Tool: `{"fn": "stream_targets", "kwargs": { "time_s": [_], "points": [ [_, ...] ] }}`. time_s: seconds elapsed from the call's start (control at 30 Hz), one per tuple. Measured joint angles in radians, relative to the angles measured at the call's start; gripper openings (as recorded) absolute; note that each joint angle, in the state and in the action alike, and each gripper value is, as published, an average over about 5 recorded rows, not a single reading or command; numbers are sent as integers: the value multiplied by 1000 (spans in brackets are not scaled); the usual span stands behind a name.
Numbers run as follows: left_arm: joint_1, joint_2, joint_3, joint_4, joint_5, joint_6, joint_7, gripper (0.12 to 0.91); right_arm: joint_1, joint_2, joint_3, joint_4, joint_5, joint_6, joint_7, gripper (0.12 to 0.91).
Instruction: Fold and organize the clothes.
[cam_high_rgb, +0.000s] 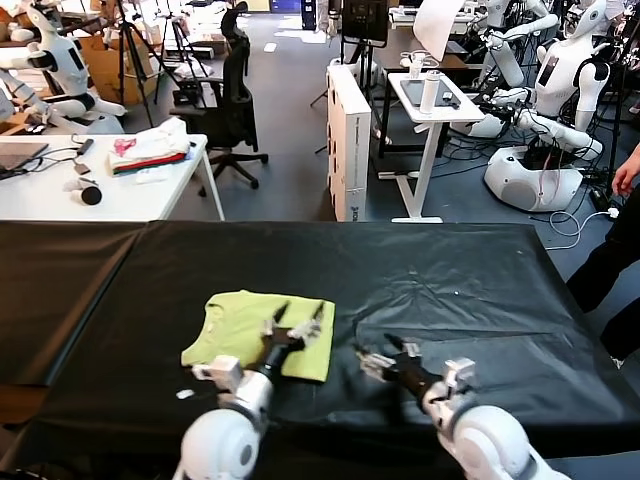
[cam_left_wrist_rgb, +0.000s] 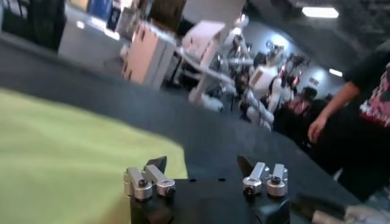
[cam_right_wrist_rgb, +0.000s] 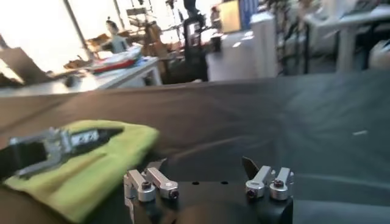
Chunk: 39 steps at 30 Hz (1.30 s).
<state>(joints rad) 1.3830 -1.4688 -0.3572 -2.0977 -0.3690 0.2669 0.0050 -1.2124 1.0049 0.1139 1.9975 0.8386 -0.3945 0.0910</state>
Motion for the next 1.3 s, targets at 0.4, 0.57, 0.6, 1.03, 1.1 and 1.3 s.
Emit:
{"fn": "stream_targets", "kwargs": {
  "time_s": [0.4, 0.57, 0.6, 1.03, 1.1, 1.3],
  "points": [
    [50, 23, -132, -84, 21, -43, -5, 907, 137, 77, -137, -119, 95, -9, 45, 771],
    [60, 21, -146, -89, 21, -43, -5, 907, 129, 82, -128, -128, 97, -1, 38, 614],
    [62, 20, -149, -90, 21, -43, -5, 907, 126, 82, -124, -130, 97, 2, 37, 562],
    [73, 22, -176, -77, 27, -49, -6, 907, 78, 49, -16, -145, 90, 36, 44, 150],
    [73, 24, -183, -71, 27, -50, -6, 907, 67, 39, 10, -142, 89, 36, 47, 149],
    [70, 30, -197, -50, 25, -61, -6, 907, 32, 6, 91, -140, 89, 34, 50, 148]
  ]
}}
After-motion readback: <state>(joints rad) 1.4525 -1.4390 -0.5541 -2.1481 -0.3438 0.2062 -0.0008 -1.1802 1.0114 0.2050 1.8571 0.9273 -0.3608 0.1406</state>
